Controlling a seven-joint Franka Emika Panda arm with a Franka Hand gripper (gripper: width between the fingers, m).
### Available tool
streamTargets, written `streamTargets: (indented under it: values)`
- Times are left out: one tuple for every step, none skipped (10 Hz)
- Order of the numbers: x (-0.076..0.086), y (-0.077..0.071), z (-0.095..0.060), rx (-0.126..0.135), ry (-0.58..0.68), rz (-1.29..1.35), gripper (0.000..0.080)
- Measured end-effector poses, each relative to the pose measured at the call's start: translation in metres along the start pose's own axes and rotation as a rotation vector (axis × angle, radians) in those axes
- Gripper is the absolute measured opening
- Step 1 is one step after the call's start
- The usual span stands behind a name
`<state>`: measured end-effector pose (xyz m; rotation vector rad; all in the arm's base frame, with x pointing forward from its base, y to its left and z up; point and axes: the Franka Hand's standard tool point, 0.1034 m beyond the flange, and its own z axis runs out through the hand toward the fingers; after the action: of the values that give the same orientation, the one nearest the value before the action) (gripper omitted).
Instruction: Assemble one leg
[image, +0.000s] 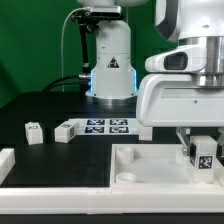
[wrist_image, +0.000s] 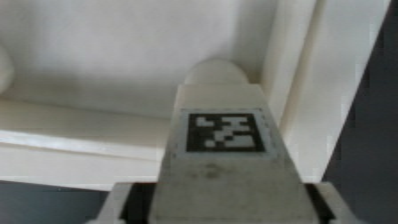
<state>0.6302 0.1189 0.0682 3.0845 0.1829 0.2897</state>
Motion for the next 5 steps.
streamTargets:
  values:
    - [0.000,-0.001,0.000,0.004,0.003,0.060,0.0291]
    - [-0.001,-0.003,0.000,0.005,0.013,0.291,0.0291]
    - [-0.002,-0.001,0.001,-0.002,0.016,0.438,0.0291]
    - [-0.002,0.005,0.001,-0.013,0.016,0.540,0.0291]
    - [-0.003,0.009,0.001,-0.021,0.018,0.638,0.0296]
